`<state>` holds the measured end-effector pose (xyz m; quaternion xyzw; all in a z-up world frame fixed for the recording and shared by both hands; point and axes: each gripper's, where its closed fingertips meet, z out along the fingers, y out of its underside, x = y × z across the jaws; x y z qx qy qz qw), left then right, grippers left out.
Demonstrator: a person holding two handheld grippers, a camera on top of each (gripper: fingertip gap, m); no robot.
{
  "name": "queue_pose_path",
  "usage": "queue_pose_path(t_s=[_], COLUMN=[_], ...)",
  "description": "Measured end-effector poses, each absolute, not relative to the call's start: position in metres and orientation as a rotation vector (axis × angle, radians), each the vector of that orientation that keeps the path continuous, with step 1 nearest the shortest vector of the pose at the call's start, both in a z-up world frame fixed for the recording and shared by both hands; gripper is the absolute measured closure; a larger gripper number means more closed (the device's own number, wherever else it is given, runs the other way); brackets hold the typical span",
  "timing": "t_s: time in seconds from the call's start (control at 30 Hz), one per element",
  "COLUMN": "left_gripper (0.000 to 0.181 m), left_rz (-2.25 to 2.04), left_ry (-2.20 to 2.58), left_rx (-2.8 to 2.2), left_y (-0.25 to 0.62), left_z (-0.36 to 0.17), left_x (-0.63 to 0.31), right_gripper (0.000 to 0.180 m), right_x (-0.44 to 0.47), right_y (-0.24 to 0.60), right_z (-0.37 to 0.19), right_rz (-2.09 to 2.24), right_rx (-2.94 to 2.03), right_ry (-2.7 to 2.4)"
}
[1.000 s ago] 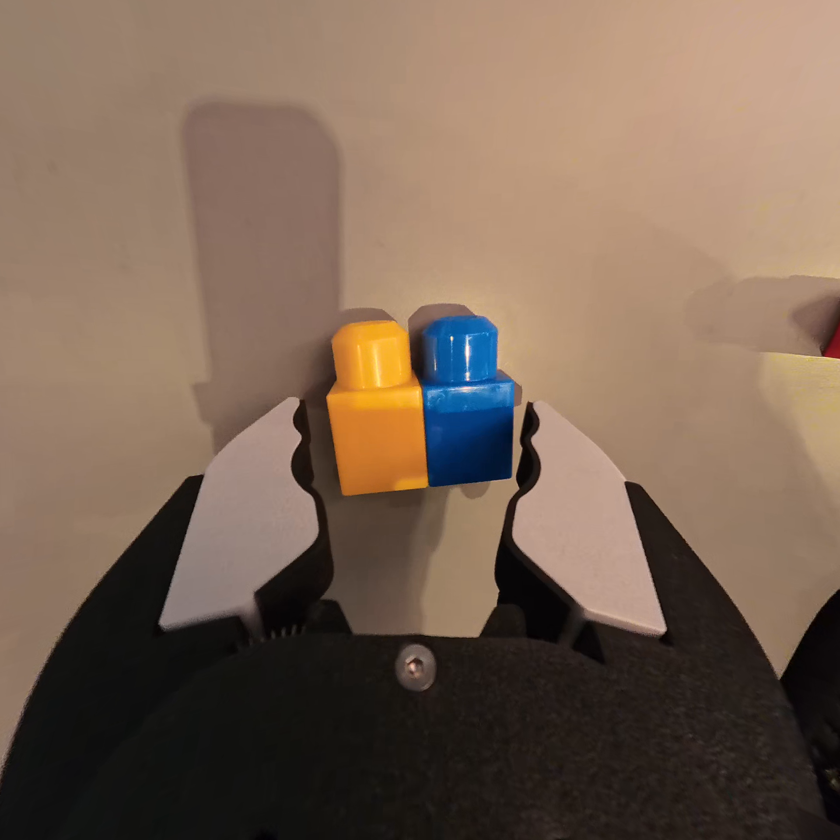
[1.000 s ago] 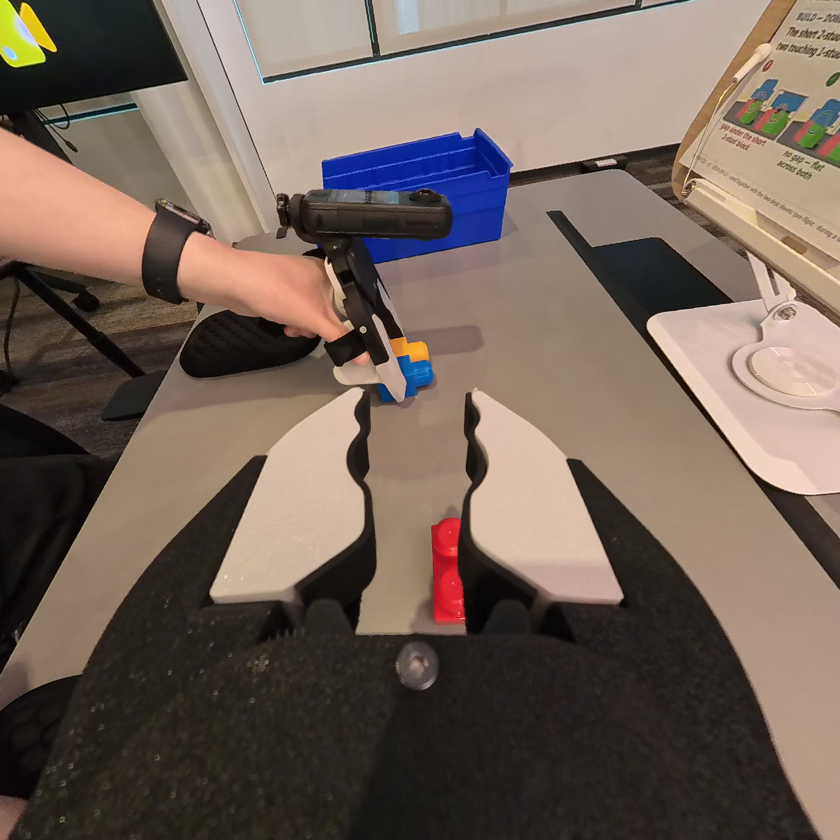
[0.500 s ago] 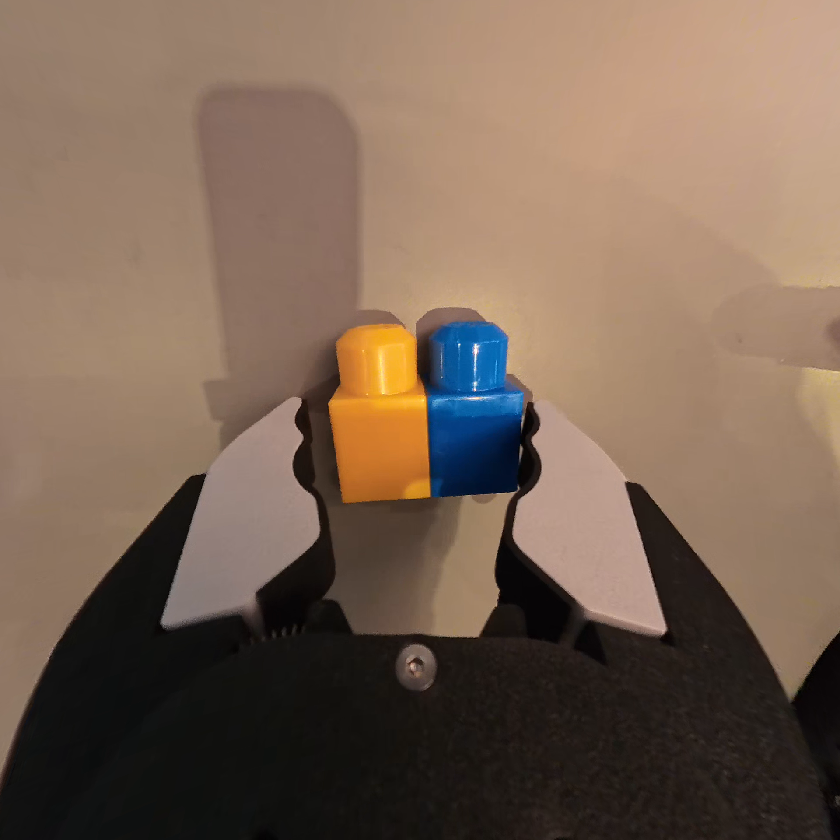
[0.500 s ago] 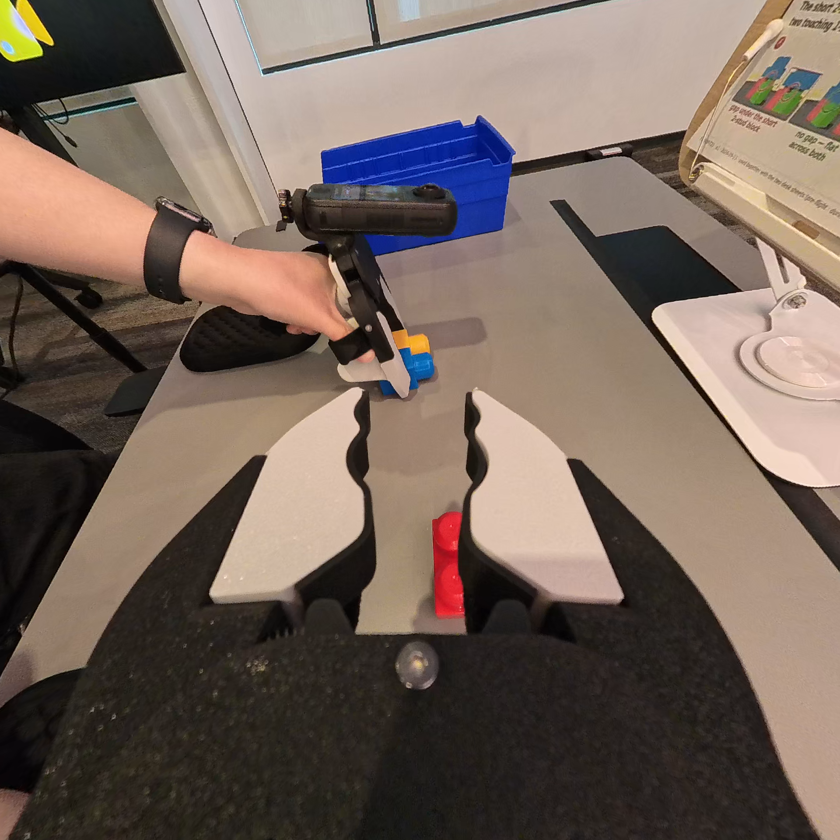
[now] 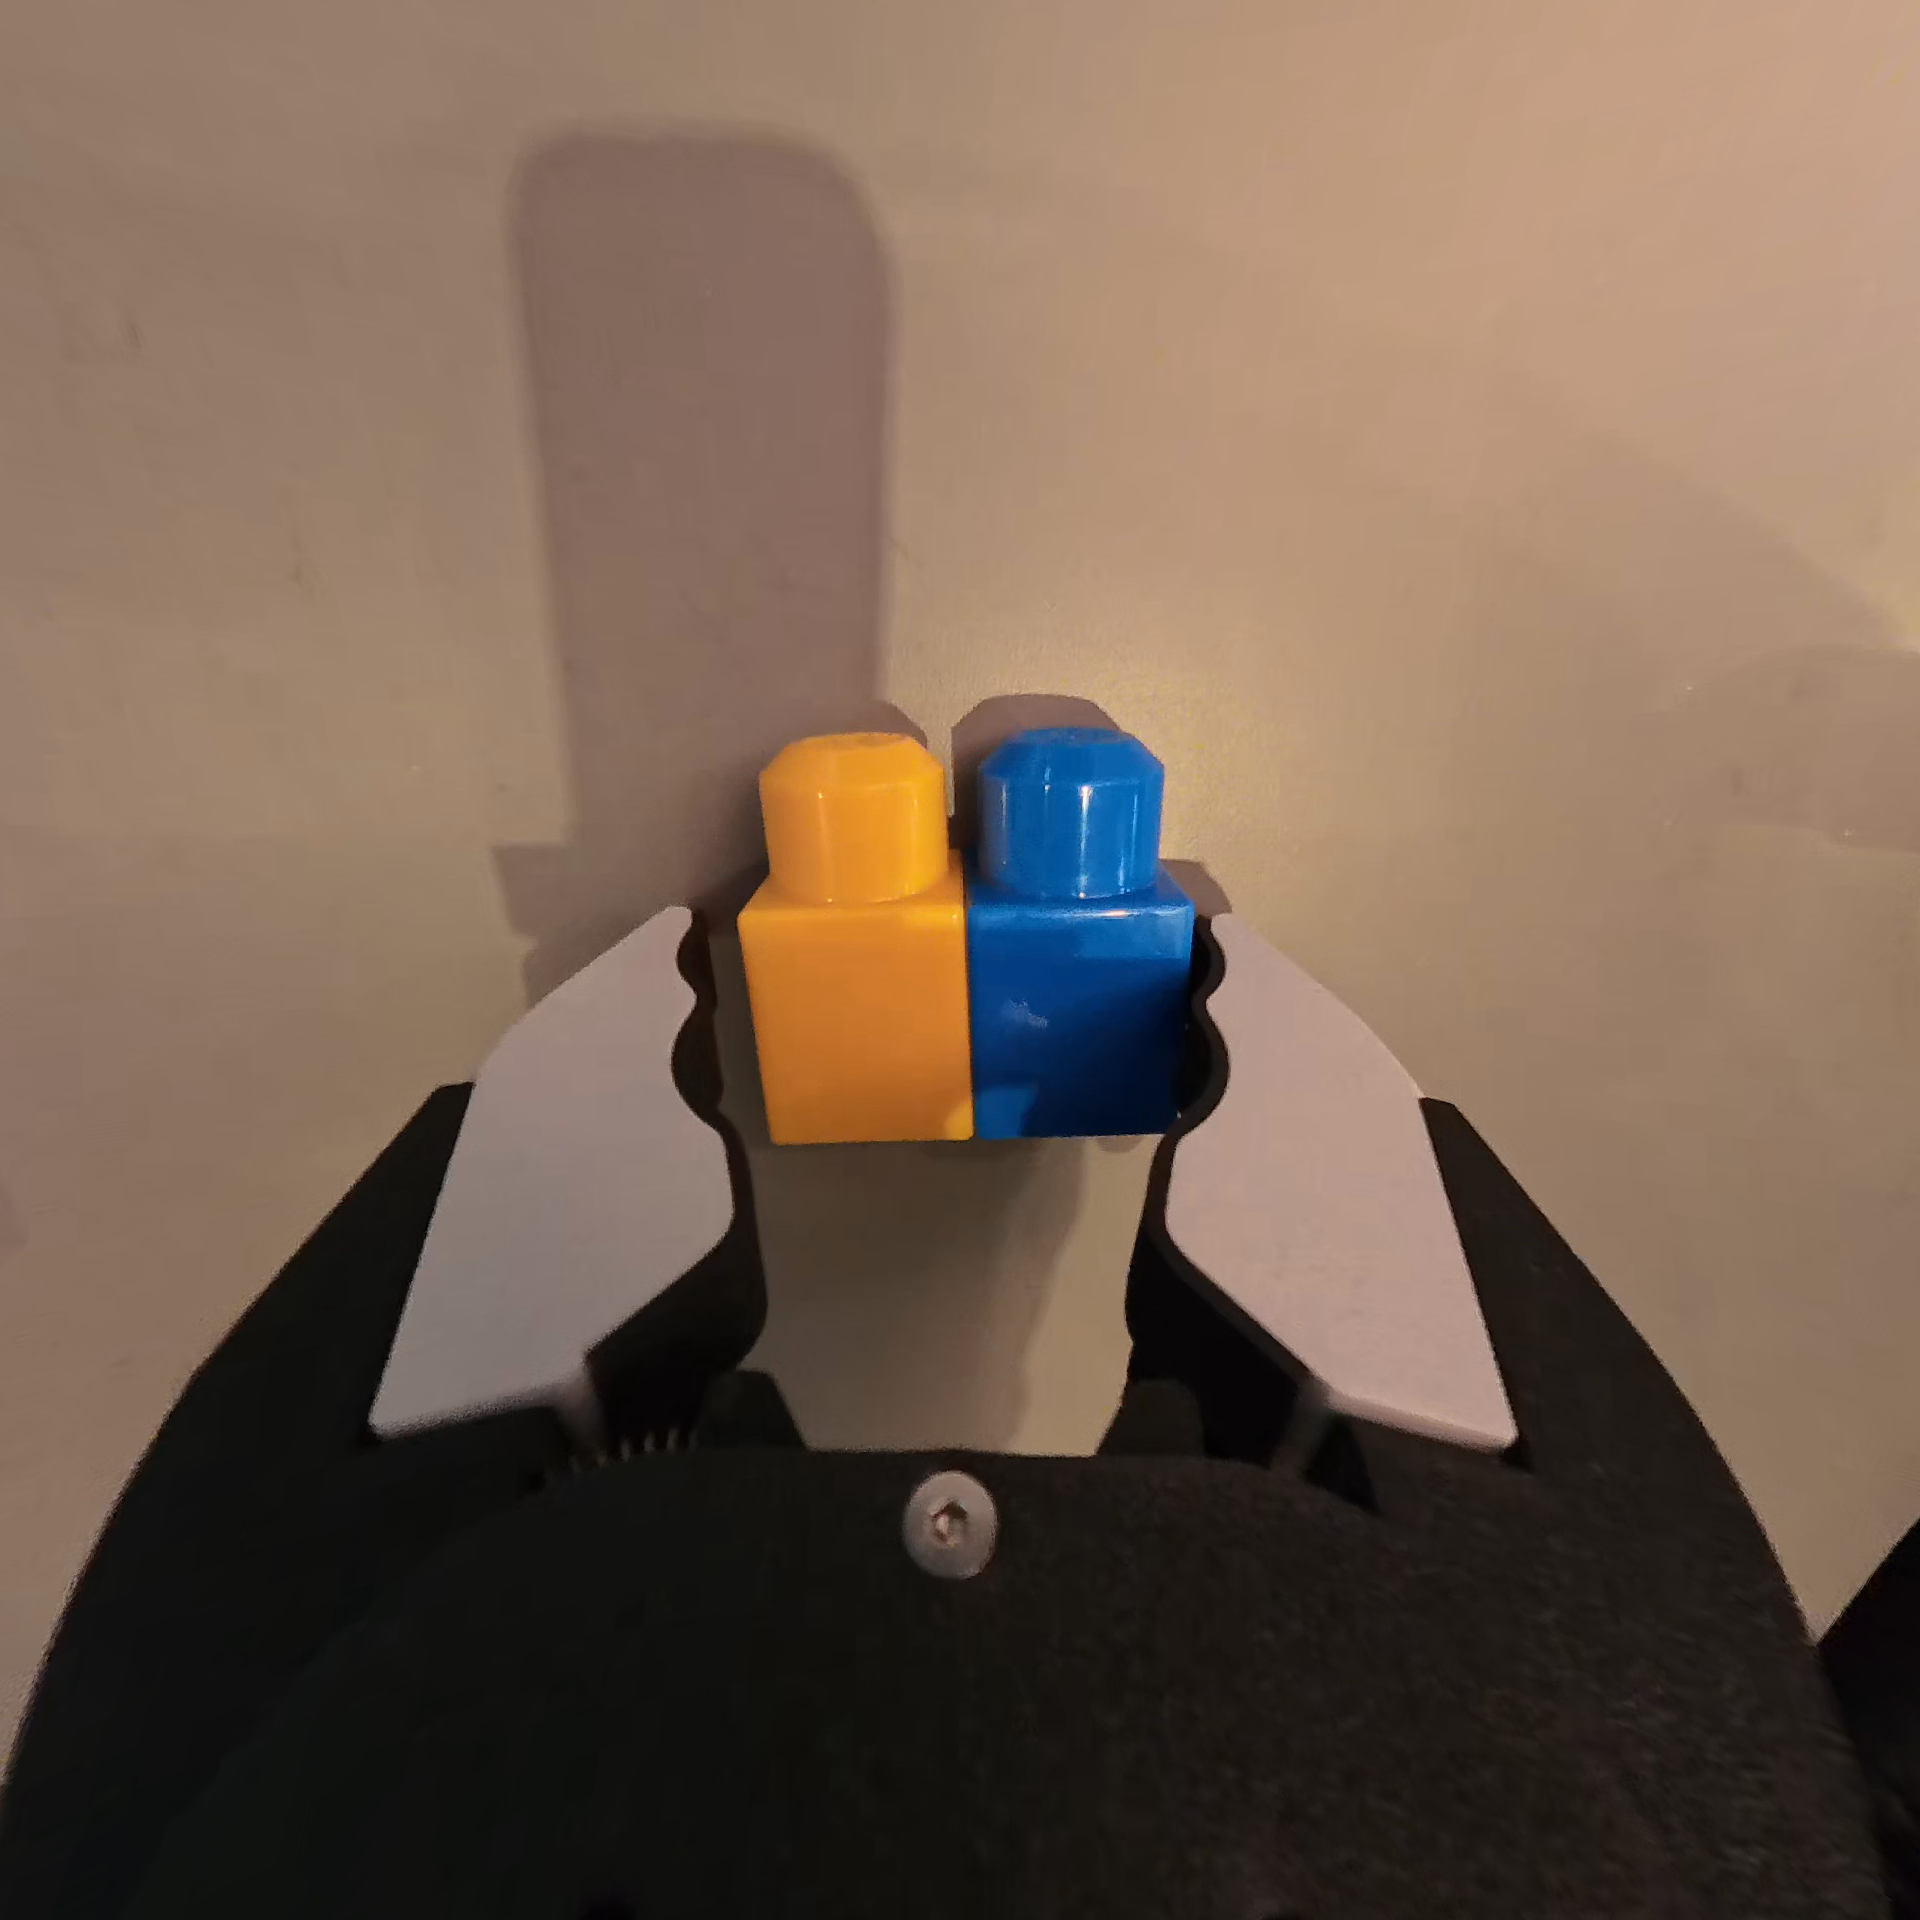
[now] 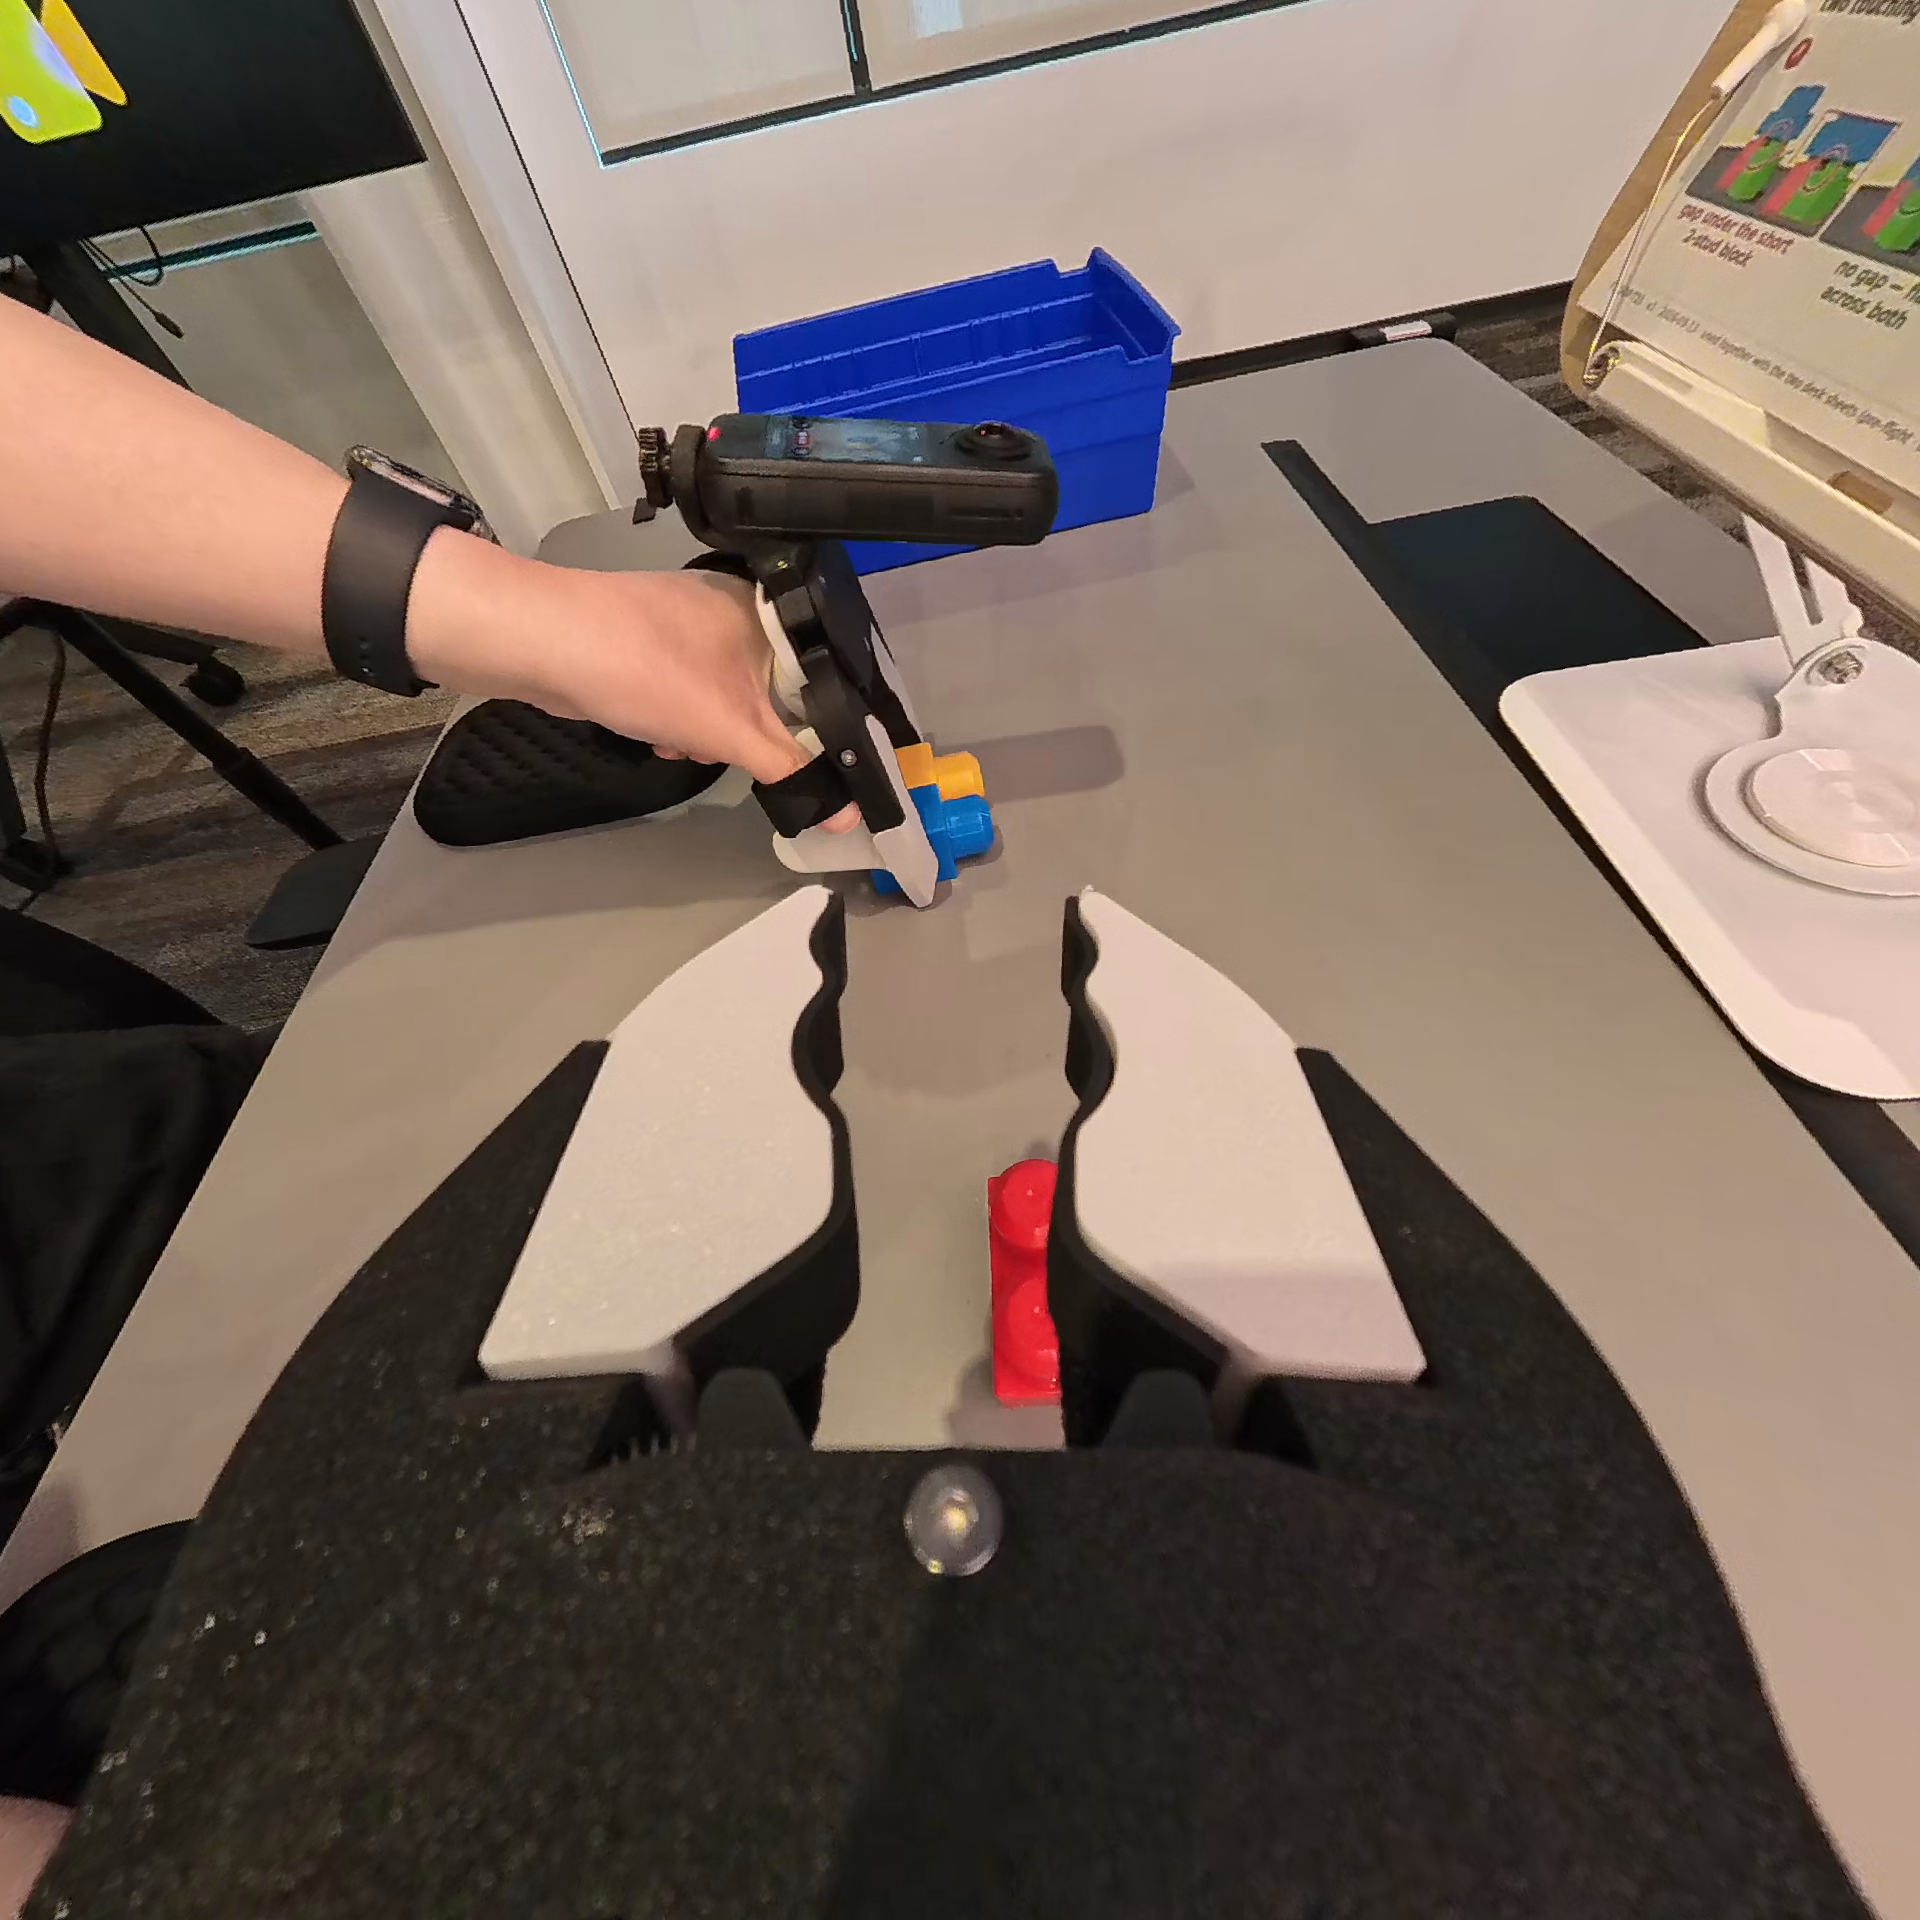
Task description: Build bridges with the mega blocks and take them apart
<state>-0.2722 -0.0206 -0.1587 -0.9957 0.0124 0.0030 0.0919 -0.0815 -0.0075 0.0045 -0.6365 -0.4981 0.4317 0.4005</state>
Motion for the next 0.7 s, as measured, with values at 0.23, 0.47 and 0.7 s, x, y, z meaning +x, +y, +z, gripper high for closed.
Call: queue_pose_path(t_s=[0.23,0.47,0.7], left_gripper=[0.101,0.106,0.107], left_rz=[0.009,0.005,-0.046], left_ry=[0.009,0.011,0.050], left_rx=[-2.962,-2.968,-2.984], left_y=[-0.0220,-0.0233,-0.0240], left_z=[-0.1580,-0.1573,-0.1558], left_x=[-0.2730,-0.2753,-0.2759], right_gripper=[0.140,0.140,0.140], right_x=[-0.0824,-0.0827,-0.0819], right_y=[-0.0082,-0.0089,-0.0080], right_z=[0.0010,-0.0006,-0.0033], right_rz=[1.091,1.095,1.091], right_rx=[-1.620,-1.623,-1.634], right_ry=[-1.269,-1.274,-1.277])
